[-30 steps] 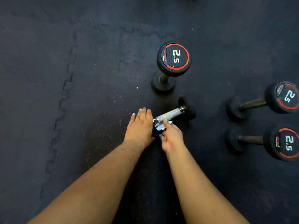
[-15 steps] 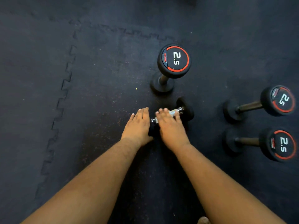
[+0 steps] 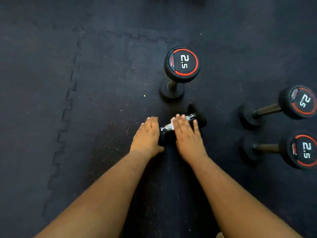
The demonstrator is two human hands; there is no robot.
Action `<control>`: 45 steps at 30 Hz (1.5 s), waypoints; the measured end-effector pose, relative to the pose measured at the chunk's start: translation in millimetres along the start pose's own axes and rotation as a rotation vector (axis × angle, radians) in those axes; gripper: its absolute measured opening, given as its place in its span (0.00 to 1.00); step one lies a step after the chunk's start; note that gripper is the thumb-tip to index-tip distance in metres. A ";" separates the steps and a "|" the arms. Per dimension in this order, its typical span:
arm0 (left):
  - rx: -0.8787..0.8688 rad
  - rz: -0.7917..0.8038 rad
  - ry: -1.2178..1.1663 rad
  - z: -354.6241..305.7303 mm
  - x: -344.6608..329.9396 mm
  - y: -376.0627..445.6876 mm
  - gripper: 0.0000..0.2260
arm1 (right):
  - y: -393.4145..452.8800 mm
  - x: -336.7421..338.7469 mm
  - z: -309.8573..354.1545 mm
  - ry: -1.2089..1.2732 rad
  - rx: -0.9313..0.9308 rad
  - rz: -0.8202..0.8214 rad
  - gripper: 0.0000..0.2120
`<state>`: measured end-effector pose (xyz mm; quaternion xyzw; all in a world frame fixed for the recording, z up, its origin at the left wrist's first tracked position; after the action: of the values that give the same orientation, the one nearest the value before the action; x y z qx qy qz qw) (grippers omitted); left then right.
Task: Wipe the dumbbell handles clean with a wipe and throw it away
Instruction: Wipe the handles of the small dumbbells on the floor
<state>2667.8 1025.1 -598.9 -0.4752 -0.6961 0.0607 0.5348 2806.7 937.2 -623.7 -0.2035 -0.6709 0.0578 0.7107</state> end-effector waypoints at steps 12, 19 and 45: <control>-0.024 -0.034 -0.007 -1.2 -6.8 -3.0 0.52 | 36.9 25.8 -10.7 -0.090 -0.015 0.052 0.17; 0.011 0.004 -0.125 2.9 1.3 1.5 0.51 | 2.8 11.3 18.2 0.208 0.277 -0.144 0.24; 0.179 -0.297 0.067 9.9 154.5 -32.0 0.48 | -5.2 91.4 3.5 1.287 -0.215 -0.162 0.16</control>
<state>2644.4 1124.2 -478.0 -0.3195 -0.7323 0.0268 0.6008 2810.8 965.7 -536.7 -0.2160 -0.1271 -0.1966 0.9479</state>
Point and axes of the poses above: each hand's wrist, its own y-axis towards the middle knuckle, its own x-axis out of the back of the hand, z = x × y, the point moved 4 cm from there along y, towards the middle knuckle, and after that the axes turned 13 degrees about z, right-handed, at the moved point
